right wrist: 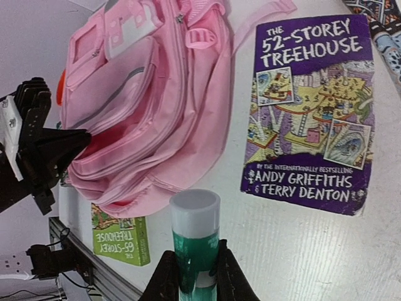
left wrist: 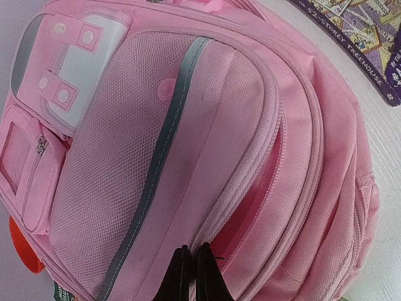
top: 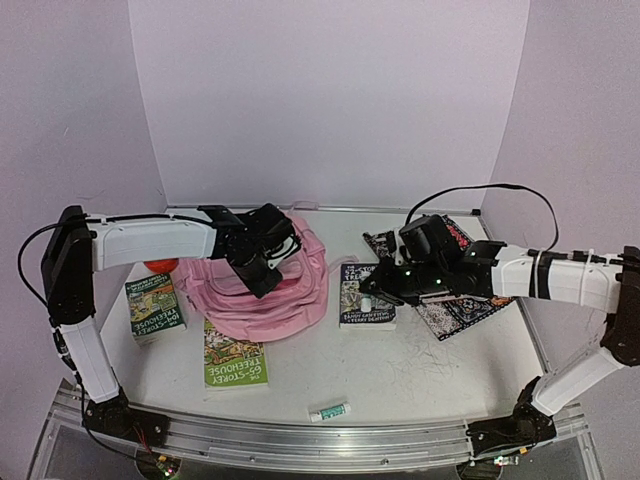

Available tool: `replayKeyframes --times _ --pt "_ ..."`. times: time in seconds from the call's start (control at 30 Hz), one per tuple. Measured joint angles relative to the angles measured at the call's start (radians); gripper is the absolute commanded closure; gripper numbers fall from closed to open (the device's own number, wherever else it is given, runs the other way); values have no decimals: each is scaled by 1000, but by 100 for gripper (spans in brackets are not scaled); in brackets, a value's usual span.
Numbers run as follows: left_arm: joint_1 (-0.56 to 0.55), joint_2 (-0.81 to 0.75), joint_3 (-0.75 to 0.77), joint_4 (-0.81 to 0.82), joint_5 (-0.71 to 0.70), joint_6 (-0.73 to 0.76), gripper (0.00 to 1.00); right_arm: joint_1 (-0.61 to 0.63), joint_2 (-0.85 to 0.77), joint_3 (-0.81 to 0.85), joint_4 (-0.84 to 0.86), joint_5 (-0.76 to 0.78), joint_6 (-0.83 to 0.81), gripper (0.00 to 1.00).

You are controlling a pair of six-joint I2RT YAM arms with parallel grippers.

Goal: Pack the student bag
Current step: Pick up the upper front pocket of the student bag, then place the glue stick in the upper front pocket of the bag.

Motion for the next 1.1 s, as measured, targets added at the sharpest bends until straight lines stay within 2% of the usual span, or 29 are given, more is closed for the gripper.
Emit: replayKeyframes --times 0.27,0.53,0.83,1.1 --pt "5 0 89 -54 16 -43 100 2 44 3 192 -81 95 100" --pt "7 0 197 -124 63 -118 100 33 204 64 347 -113 235 100" --pt "7 0 266 -180 122 -194 100 61 357 165 482 -118 382 100" --pt "7 4 310 -190 168 -255 100 68 456 198 533 -79 500 100"
